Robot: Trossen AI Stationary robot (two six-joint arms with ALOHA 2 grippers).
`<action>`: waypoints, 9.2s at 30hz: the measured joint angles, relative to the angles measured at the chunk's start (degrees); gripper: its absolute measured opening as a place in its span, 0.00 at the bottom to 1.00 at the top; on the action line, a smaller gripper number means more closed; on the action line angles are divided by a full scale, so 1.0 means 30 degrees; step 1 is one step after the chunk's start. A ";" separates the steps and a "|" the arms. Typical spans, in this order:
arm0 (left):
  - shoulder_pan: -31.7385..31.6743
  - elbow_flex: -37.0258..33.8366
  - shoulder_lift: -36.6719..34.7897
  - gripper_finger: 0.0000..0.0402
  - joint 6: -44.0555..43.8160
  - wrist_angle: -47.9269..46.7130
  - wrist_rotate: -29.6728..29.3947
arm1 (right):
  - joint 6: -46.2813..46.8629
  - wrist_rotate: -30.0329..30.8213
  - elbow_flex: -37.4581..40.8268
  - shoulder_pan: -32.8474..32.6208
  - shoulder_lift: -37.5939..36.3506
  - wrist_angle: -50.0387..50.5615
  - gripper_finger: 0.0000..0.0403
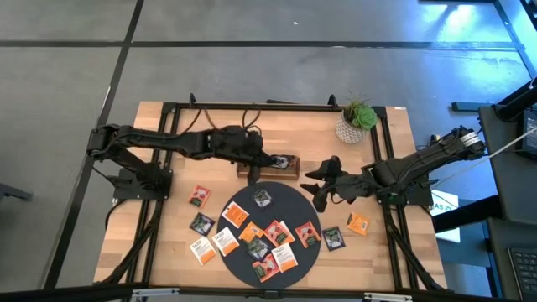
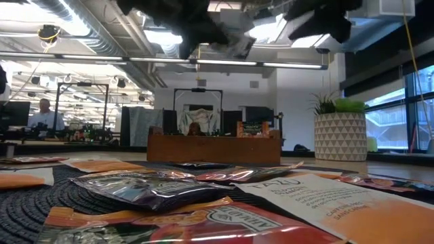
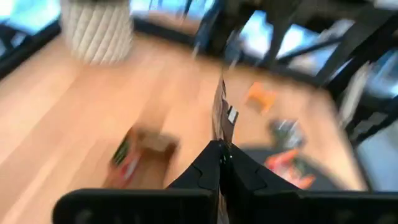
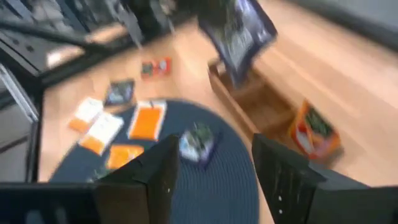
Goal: Pick & Place Tea
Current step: Put the violet tea bag into the middle of the wooden organizer
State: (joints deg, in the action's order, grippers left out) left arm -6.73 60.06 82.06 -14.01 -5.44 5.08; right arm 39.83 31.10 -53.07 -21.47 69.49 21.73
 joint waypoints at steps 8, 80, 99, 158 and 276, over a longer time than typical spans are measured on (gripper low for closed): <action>-0.1334 0.3466 0.1506 0.01 0.2306 -0.7284 0.0201 | 0.0926 -0.0048 0.0000 0.0093 0.0089 0.0994 0.53; -0.1417 1.1539 1.0899 0.32 0.7393 -1.7303 -0.3614 | 0.1071 0.0091 -0.0004 0.0102 0.0089 0.1161 0.53; 0.1414 0.5891 0.3176 0.33 0.1045 -0.9973 -0.1683 | -0.4438 -0.2196 -0.0018 0.0333 0.6537 -0.6471 0.53; 0.4499 -0.2204 0.0995 0.32 -1.0039 -0.4673 -0.3564 | -0.5781 -0.5234 -0.3778 0.2218 1.5295 -0.6421 0.01; 0.4454 -0.8664 0.3739 0.00 -1.2865 0.9882 -0.2521 | -0.6369 -0.4368 -0.3654 0.2062 1.3069 -0.5118 0.05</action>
State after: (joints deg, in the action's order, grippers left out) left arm 6.63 34.06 93.28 -52.61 24.20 -2.48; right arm 20.73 18.00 -64.03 -15.29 108.69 6.38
